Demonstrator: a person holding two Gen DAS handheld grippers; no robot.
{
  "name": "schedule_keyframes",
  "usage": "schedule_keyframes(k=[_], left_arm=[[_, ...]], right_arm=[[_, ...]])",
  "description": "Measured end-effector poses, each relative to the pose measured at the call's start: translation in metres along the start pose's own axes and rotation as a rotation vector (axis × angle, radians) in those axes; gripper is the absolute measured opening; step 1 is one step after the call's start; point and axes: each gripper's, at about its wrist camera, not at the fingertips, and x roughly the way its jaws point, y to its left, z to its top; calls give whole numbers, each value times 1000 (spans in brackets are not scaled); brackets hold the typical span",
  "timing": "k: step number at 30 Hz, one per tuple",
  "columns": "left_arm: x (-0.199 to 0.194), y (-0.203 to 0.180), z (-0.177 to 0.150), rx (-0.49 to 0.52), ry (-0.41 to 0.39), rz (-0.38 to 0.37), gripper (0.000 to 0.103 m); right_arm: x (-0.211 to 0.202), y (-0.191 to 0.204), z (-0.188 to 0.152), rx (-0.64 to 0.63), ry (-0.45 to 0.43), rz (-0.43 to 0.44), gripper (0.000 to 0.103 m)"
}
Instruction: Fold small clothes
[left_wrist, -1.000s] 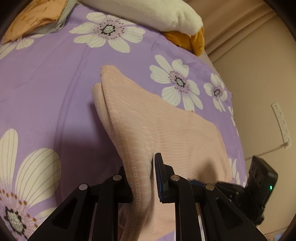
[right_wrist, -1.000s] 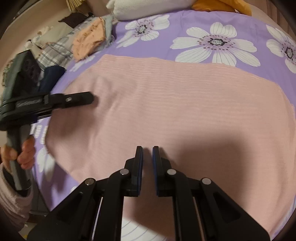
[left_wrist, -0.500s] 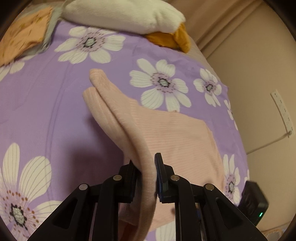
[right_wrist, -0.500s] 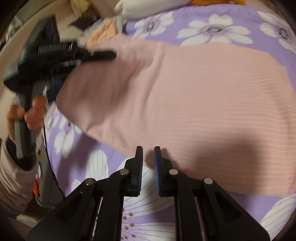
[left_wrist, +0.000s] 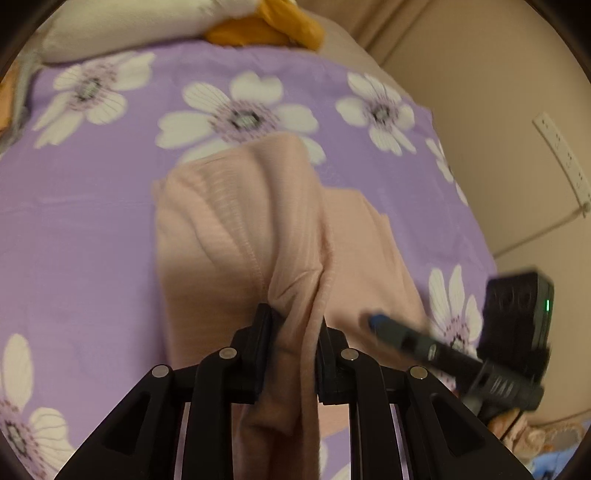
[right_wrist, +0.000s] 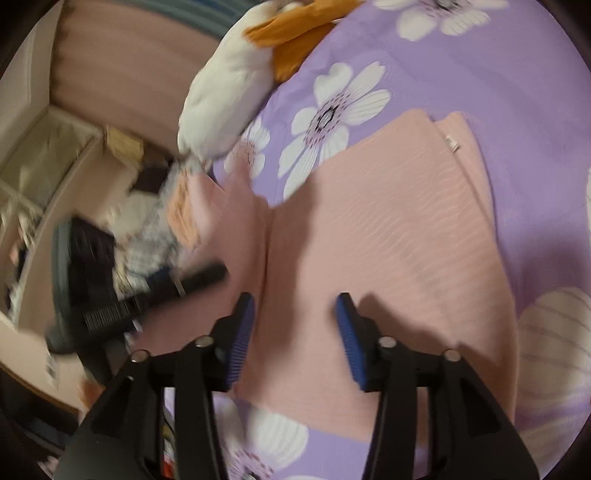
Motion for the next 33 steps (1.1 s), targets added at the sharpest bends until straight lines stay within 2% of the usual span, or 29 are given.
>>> schedule_keyframes(k=[3,5,7,9,12,16,17,19,21,23,25,28,33], left_arm=[[14,-11,-6,23,45,-6,16],[20,-15,-9,31,71,-27,16],[20,-15,-14,24,94,-79,16],[15,-13,-18,21,88,-94,16],[1,-3,-27,-1,72,-124,16],[-22,19,-36,-25,18,-104,16],[-27,25,-38,-31,9,-94,16],[-35,38,-42,-53,-7,-70,16],[-39,50,-47,-81,-13,-63,16],[-41,58,-49,-103,-17,-63,16],[-43,63,-52,-116,-24,-65,16],[-43,63,-51,-121,-29,-74,16],[-39,56,-50,-102,-32,-101,16]], right_arm=[[-1,-10,10,90,-7,75,62],[5,-13,16,115,8,84,65],[10,-10,21,118,25,54,66],[18,-5,23,98,58,27,70],[26,-3,29,64,89,-14,70],[47,5,40,0,134,-62,70],[54,8,42,-27,140,-75,68],[63,13,46,-68,133,-99,56],[76,16,48,-105,140,-133,25],[84,17,49,-144,140,-179,15],[83,22,52,-176,118,-187,12],[58,37,64,-236,41,-163,11],[19,52,90,-314,-29,-236,11]])
